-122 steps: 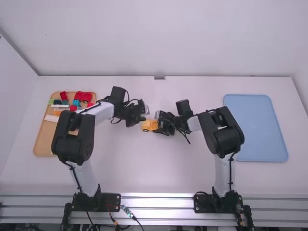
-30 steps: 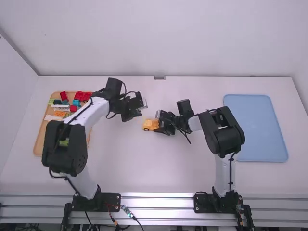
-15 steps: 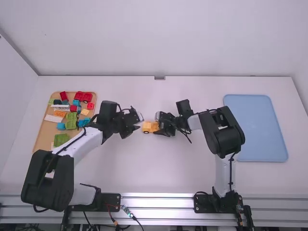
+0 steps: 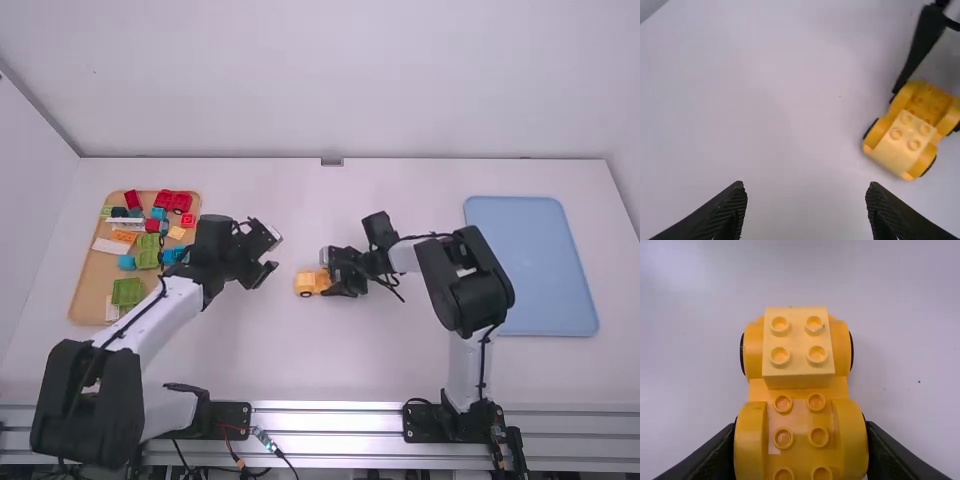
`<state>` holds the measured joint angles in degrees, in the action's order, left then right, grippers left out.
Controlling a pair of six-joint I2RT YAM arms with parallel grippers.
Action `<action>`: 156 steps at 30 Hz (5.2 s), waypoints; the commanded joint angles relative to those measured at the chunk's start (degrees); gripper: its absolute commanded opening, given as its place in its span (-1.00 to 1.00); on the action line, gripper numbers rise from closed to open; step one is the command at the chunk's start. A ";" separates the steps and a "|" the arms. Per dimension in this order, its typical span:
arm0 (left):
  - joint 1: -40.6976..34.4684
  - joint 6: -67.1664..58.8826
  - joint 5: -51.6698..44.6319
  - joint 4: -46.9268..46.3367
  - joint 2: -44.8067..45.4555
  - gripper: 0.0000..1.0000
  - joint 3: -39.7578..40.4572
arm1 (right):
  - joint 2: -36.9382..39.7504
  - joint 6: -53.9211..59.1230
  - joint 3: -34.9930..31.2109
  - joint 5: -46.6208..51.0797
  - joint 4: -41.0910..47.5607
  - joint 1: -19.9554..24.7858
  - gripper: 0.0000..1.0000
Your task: Assemble lego blocks to make yellow taxi
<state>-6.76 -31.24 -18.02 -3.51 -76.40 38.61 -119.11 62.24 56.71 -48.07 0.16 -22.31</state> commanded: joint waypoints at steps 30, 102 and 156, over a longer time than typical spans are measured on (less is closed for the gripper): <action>29.09 30.48 7.42 -3.48 2.02 0.98 9.79 | 30.49 -29.46 -16.24 24.59 -12.61 -0.09 0.98; 29.27 68.40 11.12 -24.15 -40.08 0.19 41.05 | 30.80 -29.49 -16.26 29.75 -11.63 2.78 0.98; 28.81 67.28 15.88 -31.69 -49.41 -0.31 49.83 | 30.78 -29.49 -16.31 30.12 -11.23 2.78 0.98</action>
<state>22.65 36.18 -4.05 -34.87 -124.29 87.70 -89.36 33.12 40.95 -18.13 -11.35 -19.33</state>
